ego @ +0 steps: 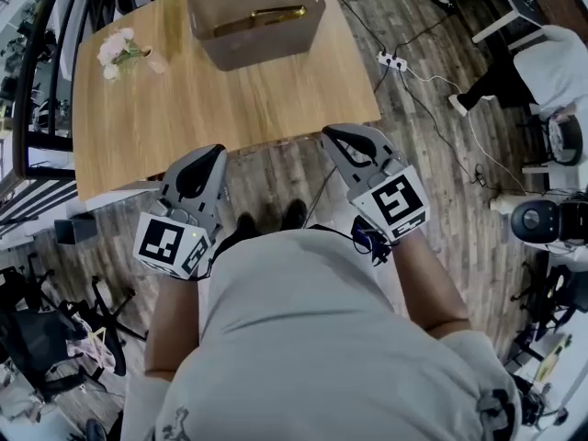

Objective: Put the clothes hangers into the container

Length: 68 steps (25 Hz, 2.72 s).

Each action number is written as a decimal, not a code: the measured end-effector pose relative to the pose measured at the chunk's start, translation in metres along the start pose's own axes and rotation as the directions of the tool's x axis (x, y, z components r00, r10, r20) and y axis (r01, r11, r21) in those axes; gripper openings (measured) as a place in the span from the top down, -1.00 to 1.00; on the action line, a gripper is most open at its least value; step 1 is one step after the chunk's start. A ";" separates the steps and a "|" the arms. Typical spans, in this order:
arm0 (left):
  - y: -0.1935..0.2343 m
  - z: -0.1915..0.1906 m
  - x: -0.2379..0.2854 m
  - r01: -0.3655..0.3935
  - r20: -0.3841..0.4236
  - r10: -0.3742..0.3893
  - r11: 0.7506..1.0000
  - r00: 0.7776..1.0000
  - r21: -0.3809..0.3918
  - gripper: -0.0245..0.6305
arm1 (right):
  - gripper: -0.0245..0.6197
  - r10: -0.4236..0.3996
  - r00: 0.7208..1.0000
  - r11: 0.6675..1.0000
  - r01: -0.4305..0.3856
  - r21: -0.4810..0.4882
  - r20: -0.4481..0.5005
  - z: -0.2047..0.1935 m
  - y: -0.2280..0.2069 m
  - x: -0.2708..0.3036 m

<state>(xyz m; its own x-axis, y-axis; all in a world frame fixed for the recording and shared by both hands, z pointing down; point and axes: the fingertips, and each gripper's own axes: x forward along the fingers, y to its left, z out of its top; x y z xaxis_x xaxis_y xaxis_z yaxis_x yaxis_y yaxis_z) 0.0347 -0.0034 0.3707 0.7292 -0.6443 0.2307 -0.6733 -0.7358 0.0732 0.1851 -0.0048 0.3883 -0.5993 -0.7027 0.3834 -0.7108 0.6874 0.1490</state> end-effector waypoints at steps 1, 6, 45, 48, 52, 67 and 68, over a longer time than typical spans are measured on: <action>-0.001 0.000 -0.003 0.004 0.002 -0.004 1.000 1.000 0.001 0.91 | 0.91 -0.002 1.000 1.000 0.002 -0.001 -0.002 0.000 0.003 -0.001; 0.003 -0.003 -0.019 0.027 0.000 -0.027 1.000 1.000 0.006 0.91 | 0.91 -0.019 1.000 1.000 0.019 0.009 0.000 0.007 0.022 -0.002; 0.006 -0.038 -0.195 0.164 0.017 -0.165 0.986 0.986 0.032 0.91 | 0.91 -0.141 0.990 0.987 0.142 0.070 -0.017 0.036 0.213 -0.037; -0.003 -0.035 -0.187 0.165 0.022 -0.165 0.986 0.986 0.029 0.91 | 0.91 -0.128 0.992 0.989 0.129 0.073 -0.011 0.035 0.209 -0.043; -0.014 -0.035 -0.176 0.170 0.018 -0.170 0.985 0.985 0.024 0.91 | 0.91 -0.117 0.993 0.987 0.115 0.110 0.008 0.028 0.204 -0.050; -0.020 -0.031 -0.171 0.171 0.024 -0.172 0.985 0.985 0.032 0.91 | 0.91 -0.116 0.992 0.987 0.110 0.117 0.040 0.029 0.192 -0.052; -0.020 -0.030 -0.171 0.173 0.026 -0.173 0.984 0.985 0.033 0.91 | 0.91 -0.115 0.993 0.987 0.110 0.116 0.039 0.030 0.193 -0.051</action>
<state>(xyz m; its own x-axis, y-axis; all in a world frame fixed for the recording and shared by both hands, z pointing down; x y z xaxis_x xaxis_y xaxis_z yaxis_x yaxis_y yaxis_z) -0.0805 0.1279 0.3592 0.8378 -0.5120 0.1895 -0.5329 -0.8424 0.0796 0.0677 0.1587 0.3703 -0.5276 -0.7835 0.3283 -0.8099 0.5805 0.0837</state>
